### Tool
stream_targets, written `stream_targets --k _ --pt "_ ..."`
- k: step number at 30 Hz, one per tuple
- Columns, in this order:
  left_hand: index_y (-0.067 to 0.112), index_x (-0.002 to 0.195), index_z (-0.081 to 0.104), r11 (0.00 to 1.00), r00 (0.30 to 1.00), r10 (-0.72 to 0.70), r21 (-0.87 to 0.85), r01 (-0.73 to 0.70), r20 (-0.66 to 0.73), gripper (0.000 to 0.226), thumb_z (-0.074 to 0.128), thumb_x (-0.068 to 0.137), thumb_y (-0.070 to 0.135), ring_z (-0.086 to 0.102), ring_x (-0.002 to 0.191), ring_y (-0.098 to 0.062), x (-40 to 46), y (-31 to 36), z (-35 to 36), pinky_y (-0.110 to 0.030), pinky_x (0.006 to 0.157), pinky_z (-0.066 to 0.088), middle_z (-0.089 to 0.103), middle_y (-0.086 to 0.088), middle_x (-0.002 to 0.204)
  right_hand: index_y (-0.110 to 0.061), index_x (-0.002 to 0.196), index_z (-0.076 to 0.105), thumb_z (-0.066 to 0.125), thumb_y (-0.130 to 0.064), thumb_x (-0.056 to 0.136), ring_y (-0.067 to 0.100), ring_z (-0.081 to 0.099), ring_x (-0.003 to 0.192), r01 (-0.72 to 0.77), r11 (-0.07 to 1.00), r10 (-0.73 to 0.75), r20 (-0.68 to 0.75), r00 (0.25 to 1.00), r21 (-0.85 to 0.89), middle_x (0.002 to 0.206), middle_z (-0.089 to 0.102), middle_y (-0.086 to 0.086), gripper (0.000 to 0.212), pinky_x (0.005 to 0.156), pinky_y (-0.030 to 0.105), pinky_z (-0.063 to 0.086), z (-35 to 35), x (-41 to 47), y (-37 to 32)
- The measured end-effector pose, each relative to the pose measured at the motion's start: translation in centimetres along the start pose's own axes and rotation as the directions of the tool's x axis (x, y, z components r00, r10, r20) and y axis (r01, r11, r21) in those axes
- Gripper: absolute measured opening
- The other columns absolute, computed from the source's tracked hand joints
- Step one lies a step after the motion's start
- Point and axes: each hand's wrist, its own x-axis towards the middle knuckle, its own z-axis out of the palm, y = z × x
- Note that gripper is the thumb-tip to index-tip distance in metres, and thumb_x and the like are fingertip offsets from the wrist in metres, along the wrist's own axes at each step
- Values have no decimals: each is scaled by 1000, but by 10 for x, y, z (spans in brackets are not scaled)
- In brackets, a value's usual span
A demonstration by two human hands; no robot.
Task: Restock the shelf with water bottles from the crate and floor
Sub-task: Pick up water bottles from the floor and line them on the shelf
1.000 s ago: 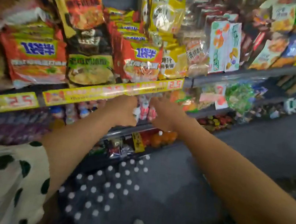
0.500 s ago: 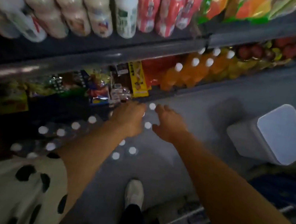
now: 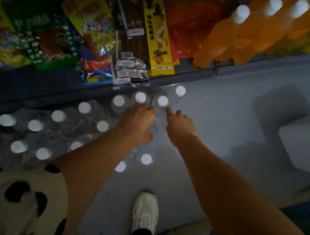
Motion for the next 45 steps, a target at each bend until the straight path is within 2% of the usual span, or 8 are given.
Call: stream_targets --k 6,12,18,22,27,31,36,45 --pt "13 122 54 997 1000 14 -75 -13 3 49 74 79 21 54 113 -27 -27 4 -34 -36 85 49 57 -9 120 -12 134 35 48 -14 94 38 57 109 37 998 -37 -4 999 43 122 54 18 42 86 42 46 -54 -34 11" --pt "17 112 56 980 996 64 -185 -74 -58 47 76 70 23 57 108 -27 -102 35 -126 -41 85 51 58 -5 115 -8 129 41 56 -27 91 38 54 110 107 992 -105 -24 994 61 121 56 17 45 81 39 43 -200 -135 6" --pt "24 126 51 948 968 158 -244 -204 -197 70 81 64 36 56 114 -23 -214 69 -247 -38 90 50 56 1 126 -9 109 54 63 -35 86 32 55 106 214 973 -186 -262 947 85 113 58 12 36 72 33 41 -385 -279 -16" --pt "36 135 42 861 909 247 -355 -365 -337 91 78 52 52 53 123 -11 -291 79 -328 -38 99 47 54 12 134 -13 73 44 63 -39 87 30 55 86 233 972 -218 -393 893 -8 79 47 6 35 62 31 32 -505 -387 -54" --pt "30 129 51 791 841 266 -393 -469 -471 78 80 58 47 58 116 -13 -405 86 -435 -38 95 48 61 8 124 0 73 59 63 -45 84 26 49 75 220 974 -211 -535 818 -48 70 47 17 47 58 31 29 -625 -512 -111" --pt "40 106 56 729 754 305 -367 -578 -582 57 76 53 51 60 111 -12 -499 87 -512 -34 93 49 66 5 117 -6 59 52 60 -45 85 22 45 72 213 967 -251 -636 730 -137 68 45 16 48 56 32 26 -693 -603 -152" --pt "27 103 67 757 623 274 -235 -609 -732 49 86 58 38 67 100 -10 -593 88 -588 -35 84 55 72 6 106 -14 52 46 62 -40 82 22 49 68 241 958 -269 -787 555 -157 66 48 18 43 55 30 33 -757 -693 -193" --pt "29 96 67 890 428 164 -54 -452 -889 43 81 63 51 63 79 -3 -679 93 -693 -17 62 46 69 13 91 -2 63 55 63 -35 79 19 38 58 417 885 -345 -893 290 -207 61 43 10 38 51 28 33 -859 -749 -235"
